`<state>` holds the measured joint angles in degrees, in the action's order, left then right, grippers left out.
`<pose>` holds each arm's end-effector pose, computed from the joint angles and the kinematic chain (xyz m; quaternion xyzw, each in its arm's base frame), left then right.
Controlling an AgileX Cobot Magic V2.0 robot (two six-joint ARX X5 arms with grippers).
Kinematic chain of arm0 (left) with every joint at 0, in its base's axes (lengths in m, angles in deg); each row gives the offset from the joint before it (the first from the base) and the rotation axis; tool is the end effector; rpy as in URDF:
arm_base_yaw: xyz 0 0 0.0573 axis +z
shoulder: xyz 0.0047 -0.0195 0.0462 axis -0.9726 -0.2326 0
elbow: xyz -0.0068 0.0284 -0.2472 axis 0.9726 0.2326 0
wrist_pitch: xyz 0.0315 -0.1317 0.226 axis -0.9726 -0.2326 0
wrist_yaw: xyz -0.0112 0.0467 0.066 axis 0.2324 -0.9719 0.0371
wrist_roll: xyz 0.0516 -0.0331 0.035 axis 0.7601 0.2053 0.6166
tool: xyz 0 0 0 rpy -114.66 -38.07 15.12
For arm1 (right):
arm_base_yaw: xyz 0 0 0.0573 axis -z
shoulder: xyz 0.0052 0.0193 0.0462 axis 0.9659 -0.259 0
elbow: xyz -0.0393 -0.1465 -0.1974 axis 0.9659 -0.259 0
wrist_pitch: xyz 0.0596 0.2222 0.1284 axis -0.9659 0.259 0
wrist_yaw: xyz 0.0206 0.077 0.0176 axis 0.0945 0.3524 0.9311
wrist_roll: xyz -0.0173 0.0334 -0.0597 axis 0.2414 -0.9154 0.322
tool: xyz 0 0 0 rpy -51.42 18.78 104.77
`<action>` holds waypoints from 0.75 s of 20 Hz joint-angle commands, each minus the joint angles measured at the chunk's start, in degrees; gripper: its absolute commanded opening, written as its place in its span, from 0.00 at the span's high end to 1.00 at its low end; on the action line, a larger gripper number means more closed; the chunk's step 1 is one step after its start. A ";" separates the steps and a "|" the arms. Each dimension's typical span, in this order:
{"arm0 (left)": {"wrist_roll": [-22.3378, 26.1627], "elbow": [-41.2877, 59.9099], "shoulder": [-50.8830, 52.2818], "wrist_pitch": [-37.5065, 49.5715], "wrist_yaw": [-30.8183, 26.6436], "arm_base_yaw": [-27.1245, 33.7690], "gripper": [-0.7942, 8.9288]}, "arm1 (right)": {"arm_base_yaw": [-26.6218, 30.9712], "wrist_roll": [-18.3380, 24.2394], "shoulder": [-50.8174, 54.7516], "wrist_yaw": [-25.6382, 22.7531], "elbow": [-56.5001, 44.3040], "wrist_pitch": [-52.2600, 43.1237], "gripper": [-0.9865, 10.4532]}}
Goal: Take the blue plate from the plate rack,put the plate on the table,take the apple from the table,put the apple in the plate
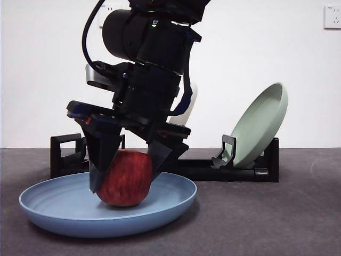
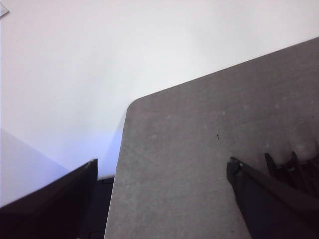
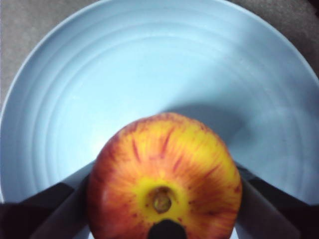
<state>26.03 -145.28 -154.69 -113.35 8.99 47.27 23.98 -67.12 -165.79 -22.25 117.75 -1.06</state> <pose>0.1956 -0.0676 0.4857 0.1896 0.2174 0.1068 0.9515 0.2554 0.3242 0.1339 -0.1824 0.5363 0.3692 0.7368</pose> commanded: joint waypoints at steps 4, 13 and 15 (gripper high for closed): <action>-1.20 0.17 -0.07 -1.27 0.22 0.20 0.47 | -0.42 0.37 -1.11 -0.17 0.02 0.00 0.44; -1.29 0.17 -0.07 -2.01 8.09 0.20 0.47 | -0.33 0.37 4.76 -0.17 0.76 0.15 0.44; -1.27 0.20 -0.07 -2.51 11.82 0.20 0.47 | -0.04 0.39 7.65 -0.17 0.76 0.50 0.44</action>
<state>25.36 -145.28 -154.69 -115.66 19.06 47.29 23.94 -66.96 -159.98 -22.27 117.86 -0.40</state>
